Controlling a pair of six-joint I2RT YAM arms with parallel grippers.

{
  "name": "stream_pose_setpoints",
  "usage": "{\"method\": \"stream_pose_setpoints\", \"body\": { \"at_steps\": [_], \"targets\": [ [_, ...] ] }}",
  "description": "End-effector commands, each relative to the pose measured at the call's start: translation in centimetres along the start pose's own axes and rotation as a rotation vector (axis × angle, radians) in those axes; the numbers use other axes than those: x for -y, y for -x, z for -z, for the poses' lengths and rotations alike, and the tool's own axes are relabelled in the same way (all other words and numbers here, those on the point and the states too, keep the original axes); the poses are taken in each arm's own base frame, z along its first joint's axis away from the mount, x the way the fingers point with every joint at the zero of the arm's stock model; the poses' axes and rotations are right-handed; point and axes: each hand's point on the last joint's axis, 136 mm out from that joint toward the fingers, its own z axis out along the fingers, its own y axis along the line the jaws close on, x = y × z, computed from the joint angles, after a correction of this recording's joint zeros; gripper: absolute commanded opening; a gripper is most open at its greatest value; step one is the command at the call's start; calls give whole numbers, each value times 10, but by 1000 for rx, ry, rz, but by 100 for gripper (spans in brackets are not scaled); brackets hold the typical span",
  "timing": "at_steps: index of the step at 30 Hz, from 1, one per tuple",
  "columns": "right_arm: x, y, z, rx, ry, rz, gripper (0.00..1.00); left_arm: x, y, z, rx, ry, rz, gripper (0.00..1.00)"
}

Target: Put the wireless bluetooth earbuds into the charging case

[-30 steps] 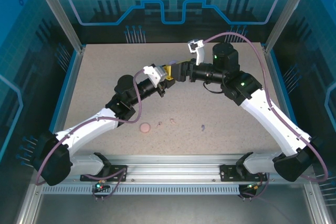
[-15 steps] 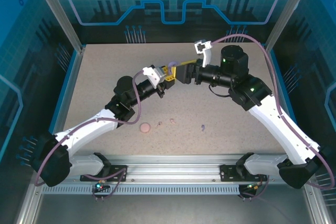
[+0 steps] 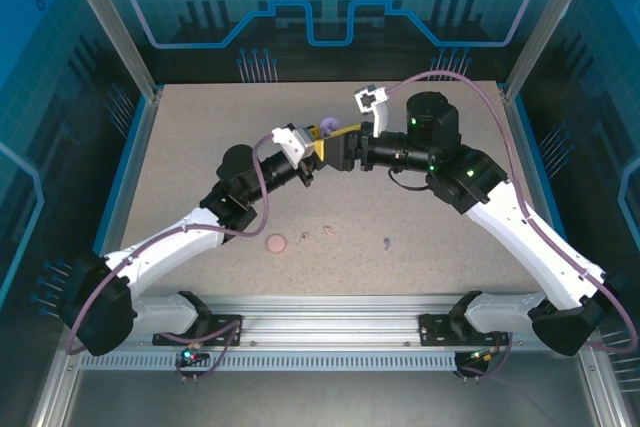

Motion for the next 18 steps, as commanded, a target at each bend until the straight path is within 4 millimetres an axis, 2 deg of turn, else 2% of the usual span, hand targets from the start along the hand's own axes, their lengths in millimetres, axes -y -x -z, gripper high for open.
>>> {"method": "stream_pose_setpoints", "body": {
  "at_steps": [1, 12, 15, 18],
  "targets": [
    [7, -8, -7, -27, -15, -3, 67, 0, 24, 5, 69, 4, -6, 0],
    [28, -5, -12, -27, -56, -44, 66, 1, 28, 9, 81, -2, -2, 0],
    [33, -2, -7, -14, -72, -53, 66, 2, 28, 10, 80, -5, -2, 0],
    [27, 8, 7, 19, -62, -45, 66, 4, 25, 13, 83, -11, -3, 0]
  ]
}}
